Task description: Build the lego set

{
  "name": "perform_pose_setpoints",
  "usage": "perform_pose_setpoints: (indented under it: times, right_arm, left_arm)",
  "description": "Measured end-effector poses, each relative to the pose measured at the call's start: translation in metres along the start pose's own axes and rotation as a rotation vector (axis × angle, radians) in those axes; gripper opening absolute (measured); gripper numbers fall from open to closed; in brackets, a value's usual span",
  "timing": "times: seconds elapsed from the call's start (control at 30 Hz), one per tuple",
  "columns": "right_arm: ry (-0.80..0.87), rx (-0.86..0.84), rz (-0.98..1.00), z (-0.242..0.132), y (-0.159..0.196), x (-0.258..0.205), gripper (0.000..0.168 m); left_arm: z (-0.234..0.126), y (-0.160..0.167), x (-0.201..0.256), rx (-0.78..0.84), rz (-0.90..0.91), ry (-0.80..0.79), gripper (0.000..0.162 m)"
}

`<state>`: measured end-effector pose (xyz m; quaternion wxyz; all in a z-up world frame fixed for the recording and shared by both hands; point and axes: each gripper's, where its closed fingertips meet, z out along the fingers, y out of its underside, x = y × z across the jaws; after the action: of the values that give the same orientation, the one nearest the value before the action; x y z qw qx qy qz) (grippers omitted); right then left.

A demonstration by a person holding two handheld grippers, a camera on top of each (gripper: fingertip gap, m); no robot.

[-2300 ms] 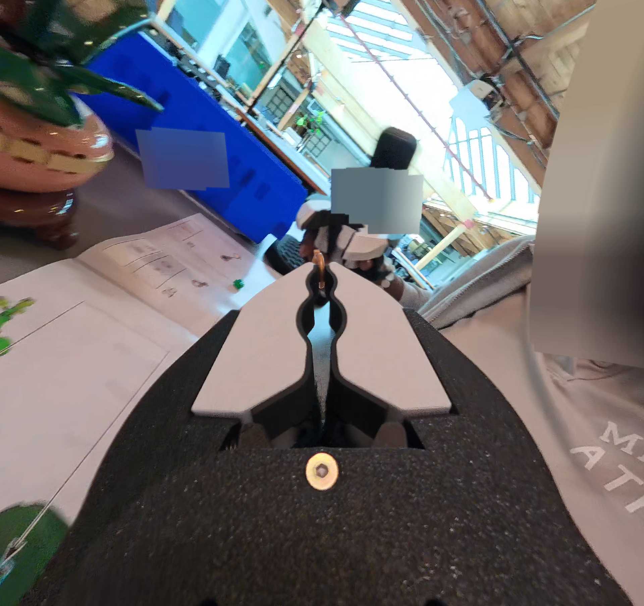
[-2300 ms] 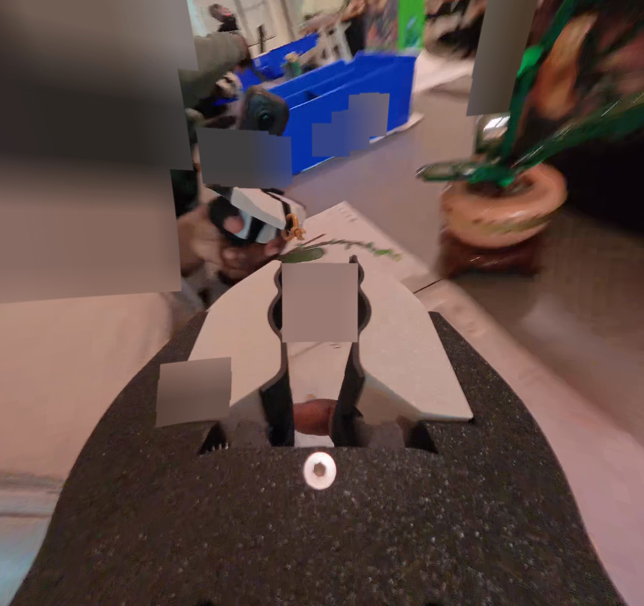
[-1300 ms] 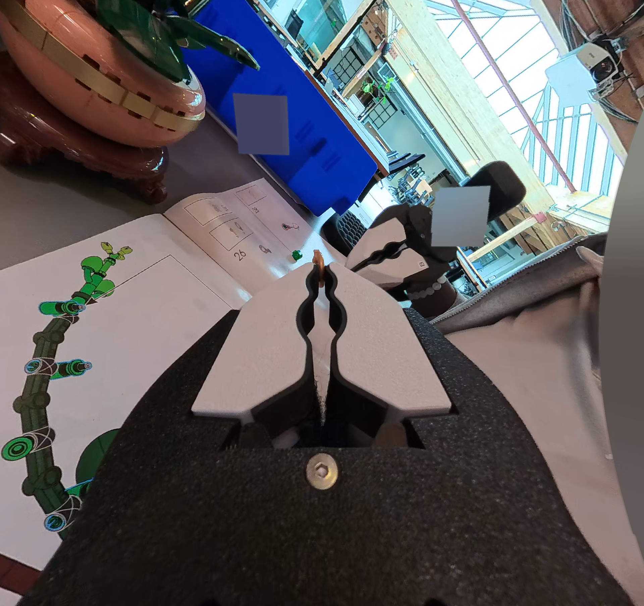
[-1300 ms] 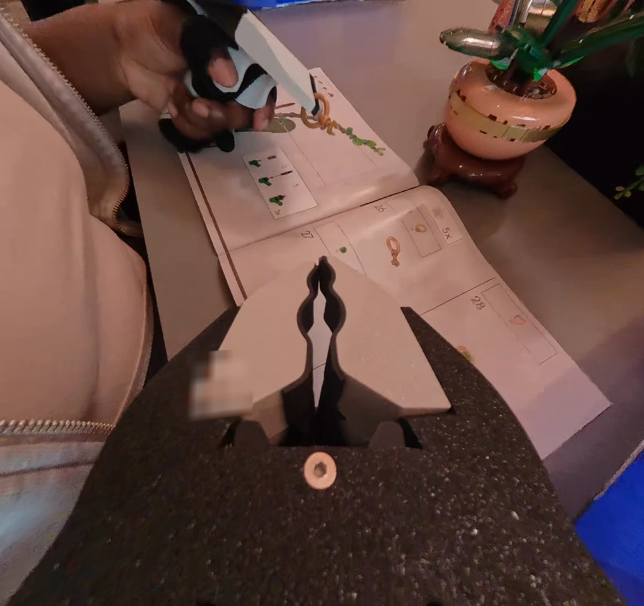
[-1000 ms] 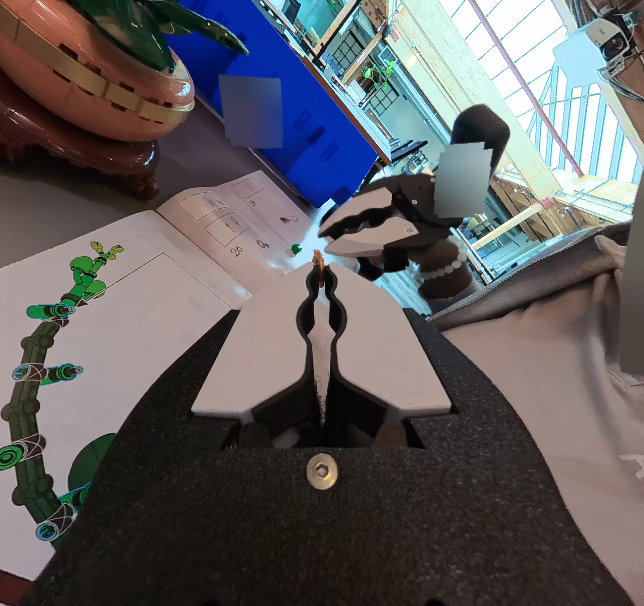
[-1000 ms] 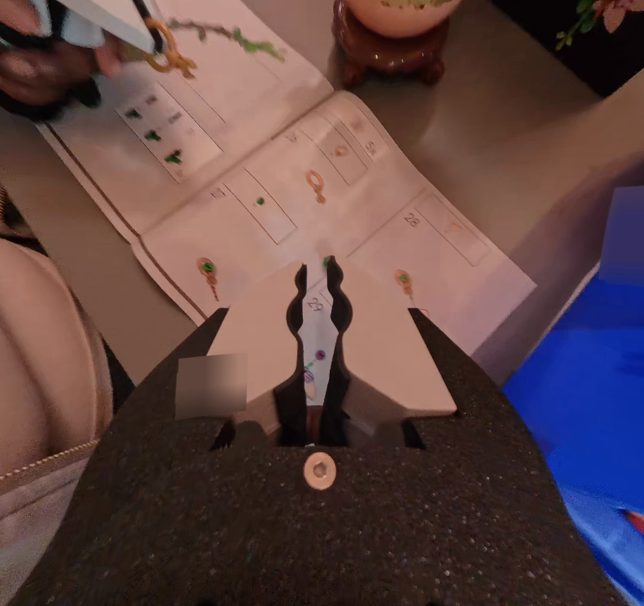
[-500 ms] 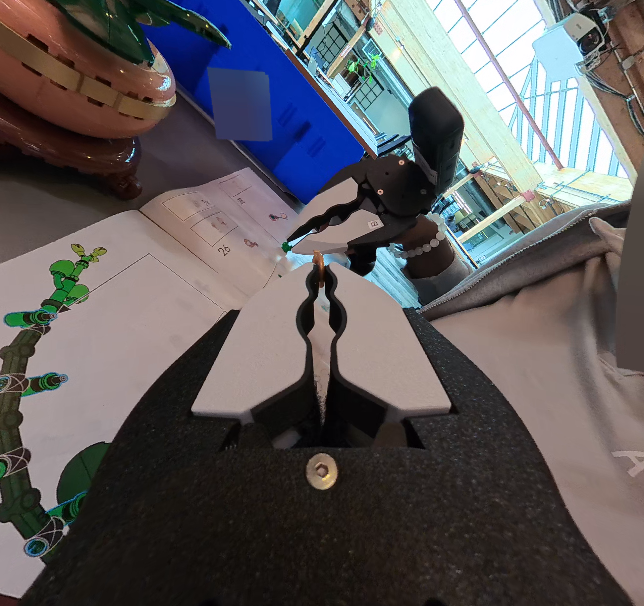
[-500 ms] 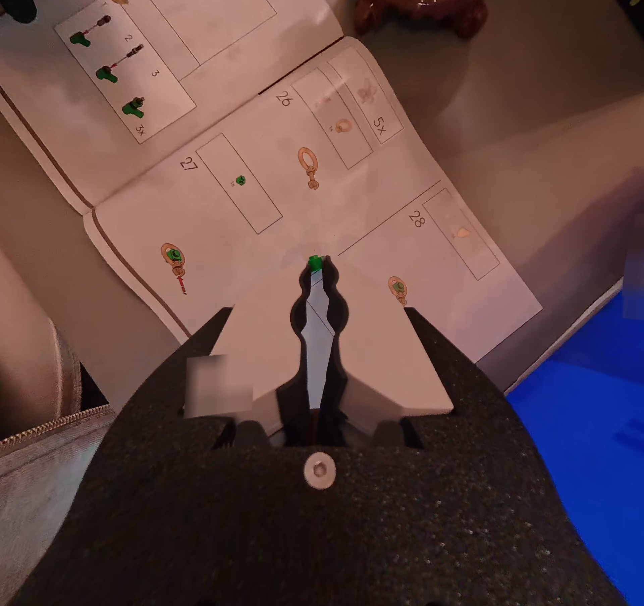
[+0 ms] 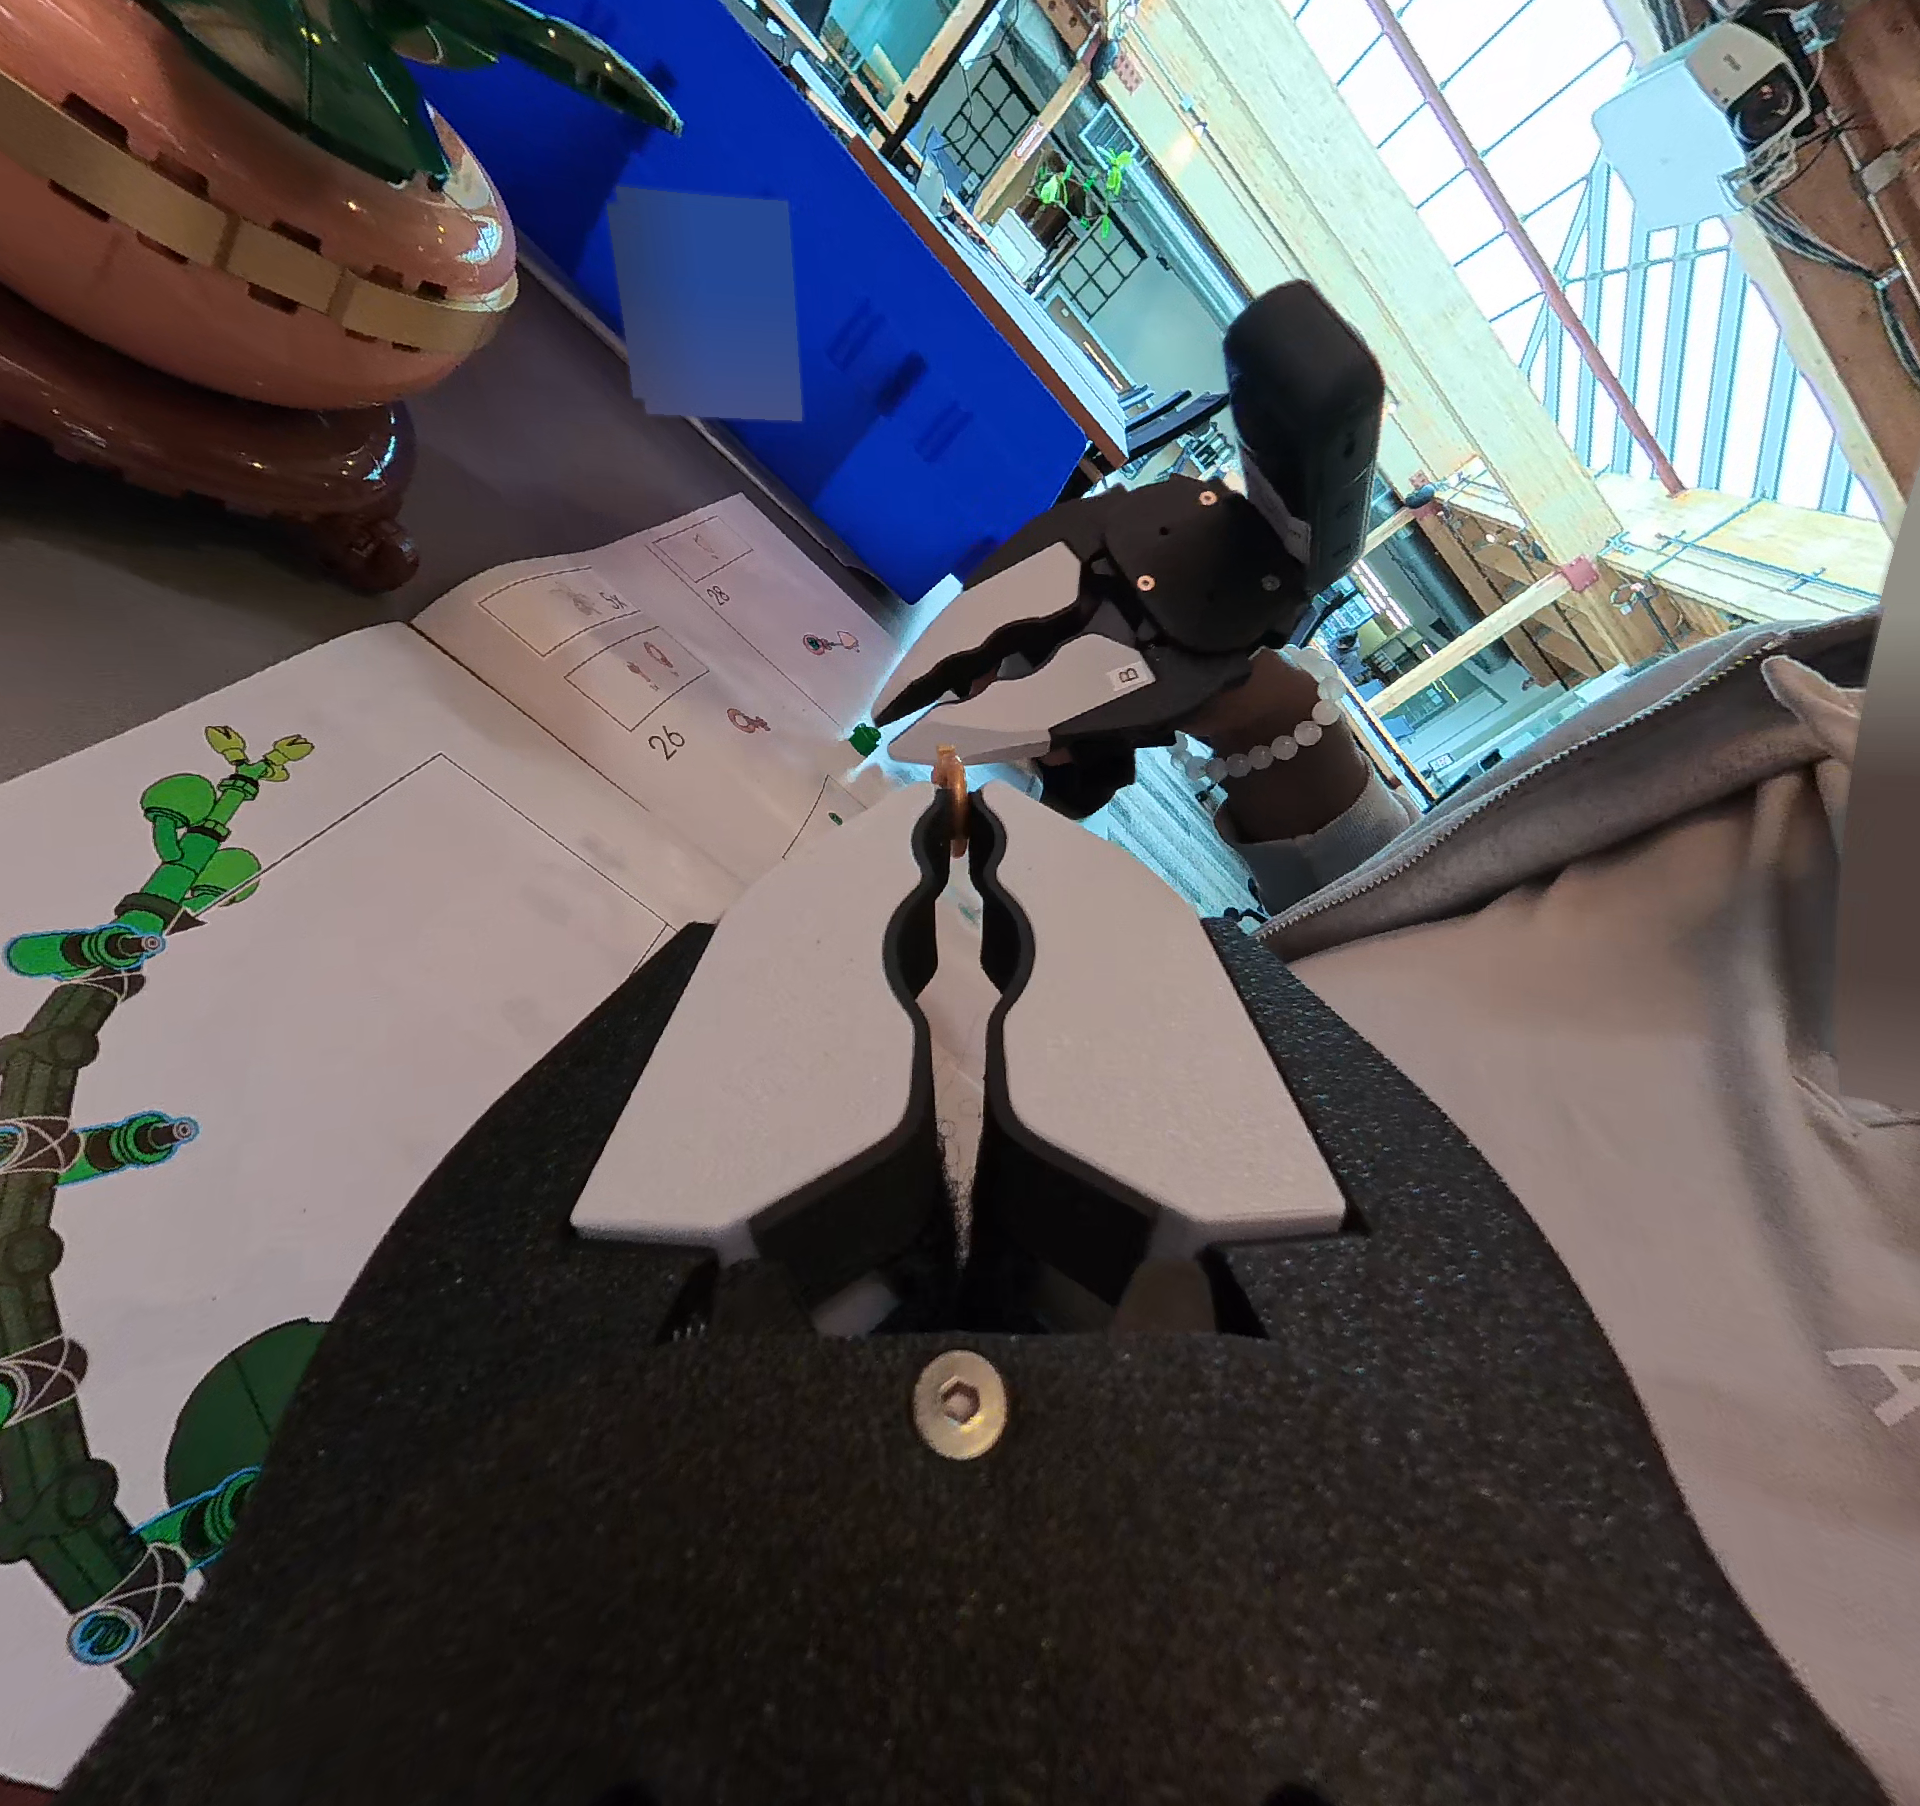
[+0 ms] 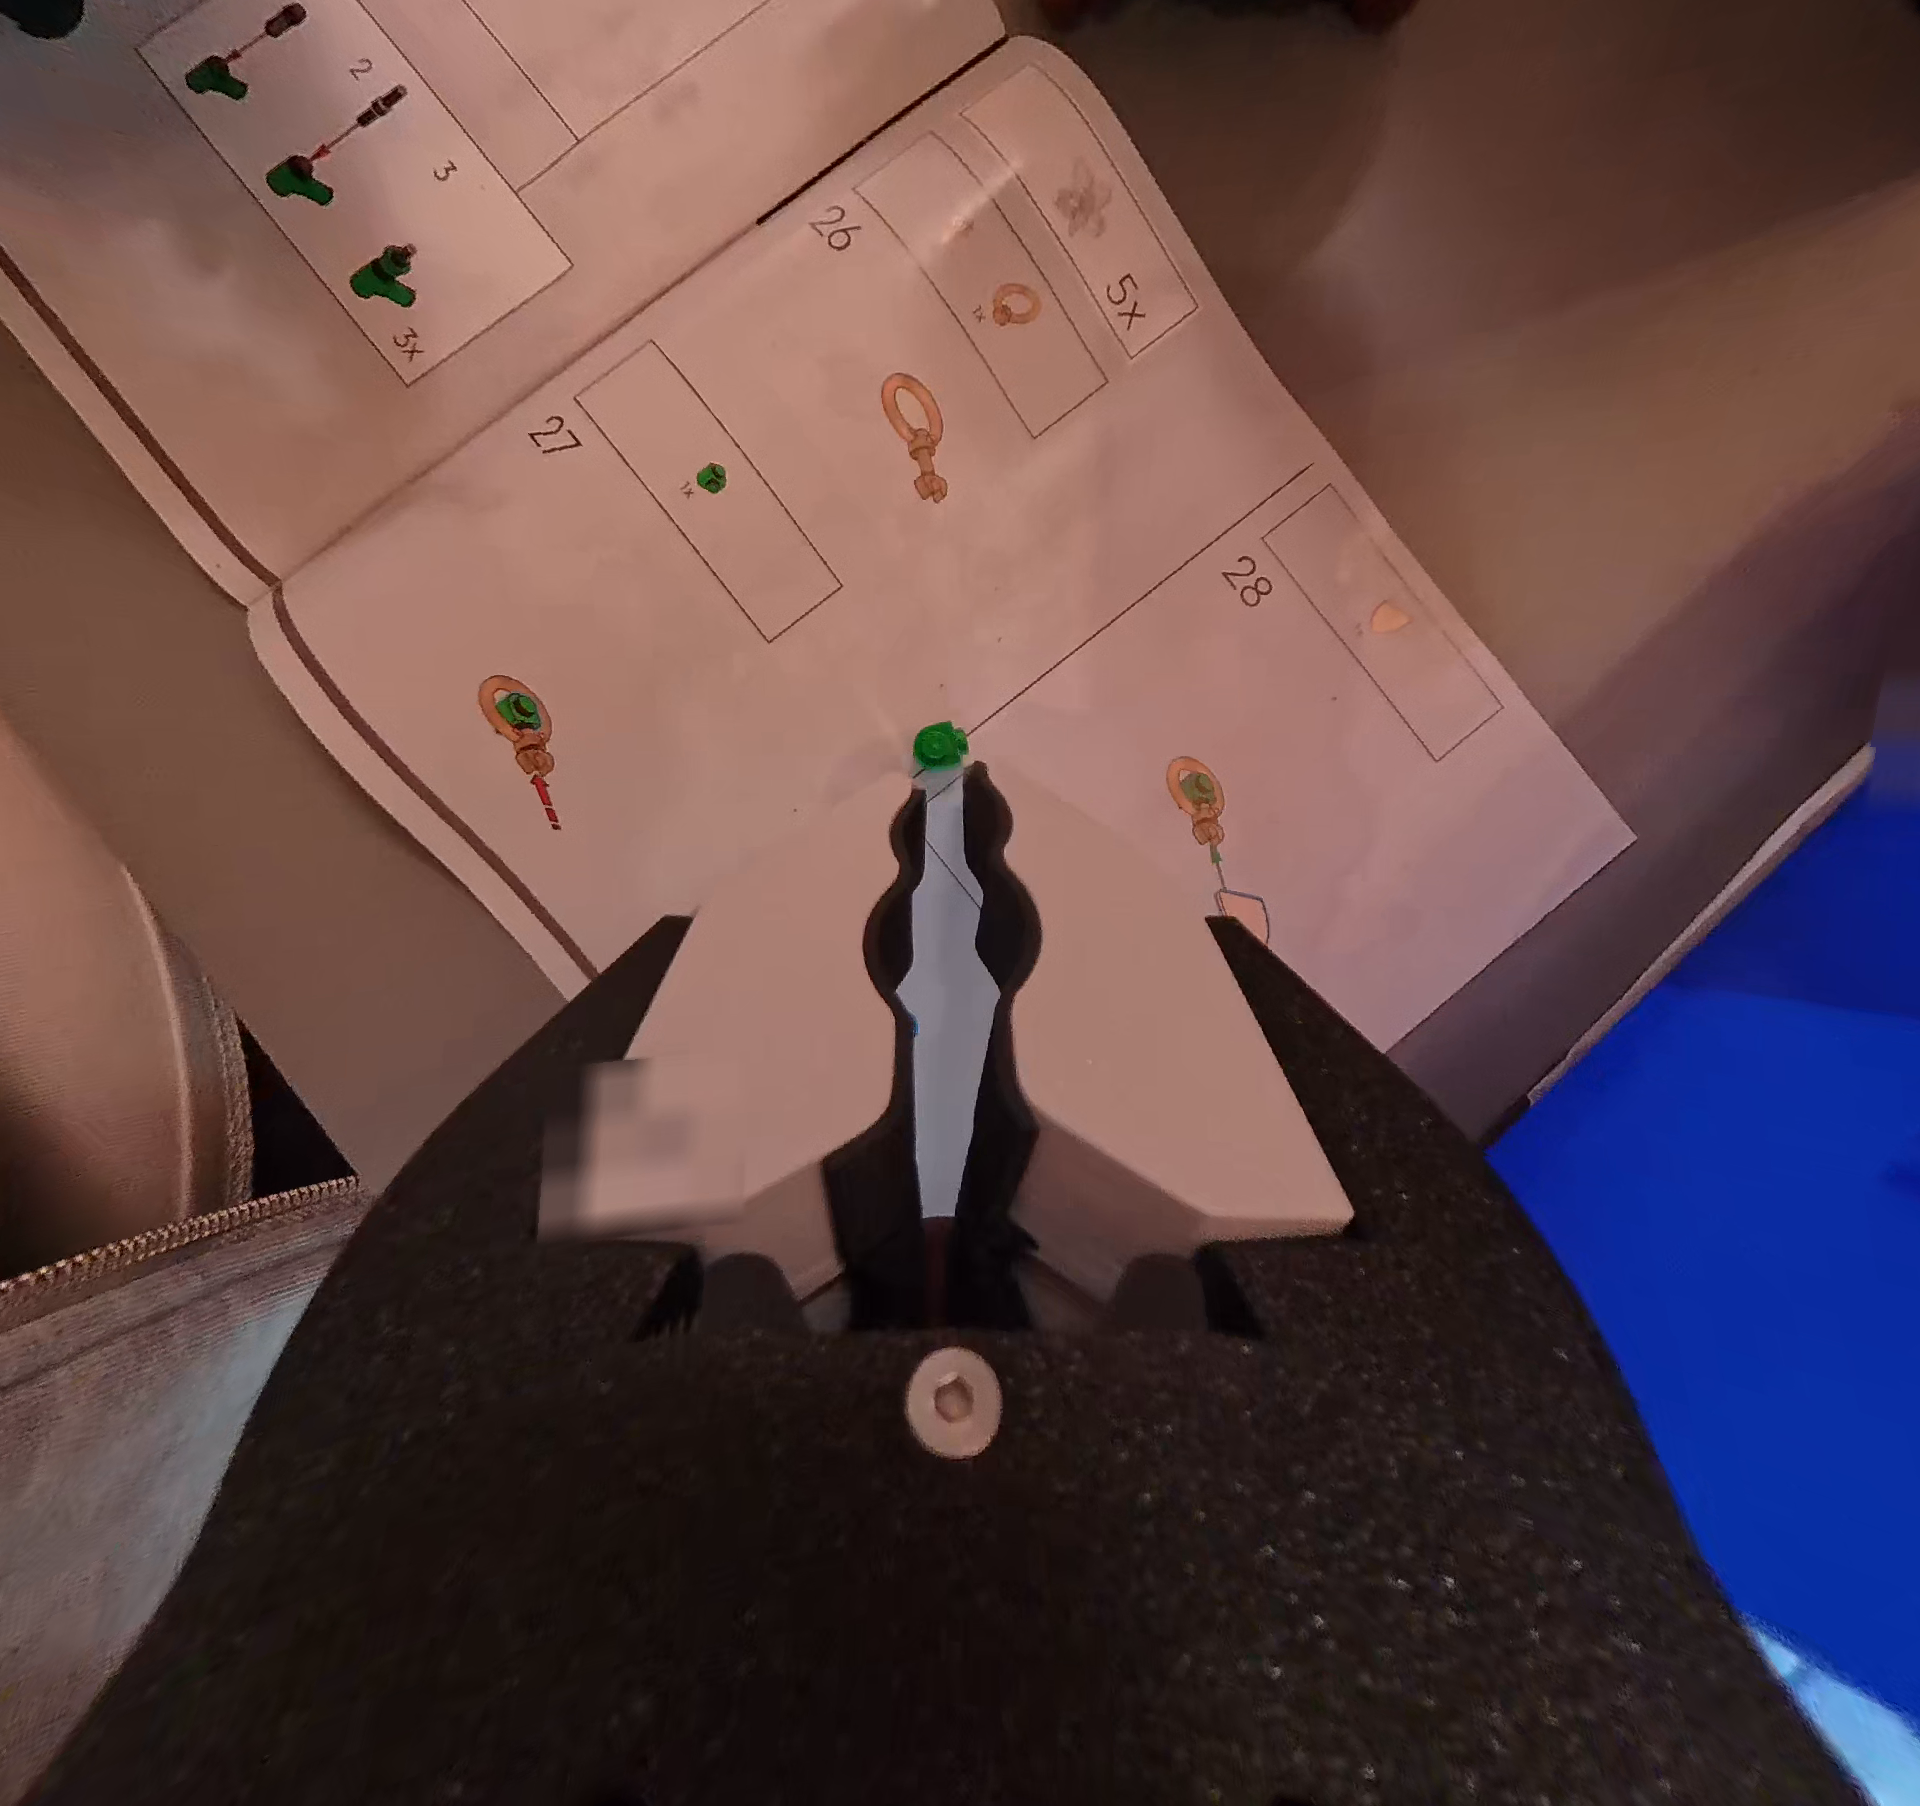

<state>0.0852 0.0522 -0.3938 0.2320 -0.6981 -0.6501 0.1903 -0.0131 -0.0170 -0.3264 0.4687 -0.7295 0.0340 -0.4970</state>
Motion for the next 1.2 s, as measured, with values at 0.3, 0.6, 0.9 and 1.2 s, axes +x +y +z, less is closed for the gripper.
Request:
perform_pose_setpoints:
  times: [0.3, 0.6, 0.9, 1.2]
  right_arm:
    - [-0.012, 0.037, 0.020, -0.0079, -0.0022, -0.0024, 0.010]
    - [-0.015, 0.028, 0.028, -0.0034, -0.0007, -0.0018, 0.014]
    - [-0.028, 0.029, 0.037, 0.0012, -0.0025, -0.0015, 0.018]
    - [-0.022, 0.031, 0.047, -0.0002, -0.0009, 0.0008, 0.017]
  left_arm:
    - [0.0008, 0.0008, -0.0010, -0.006, 0.005, -0.012, 0.002]
    - [0.0017, 0.0023, -0.0016, -0.018, 0.003, -0.016, 0.002]
    - [0.0022, 0.0033, -0.0017, -0.028, -0.003, -0.012, 0.002]
    - [0.0026, 0.0039, -0.0022, -0.034, -0.005, -0.014, 0.002]
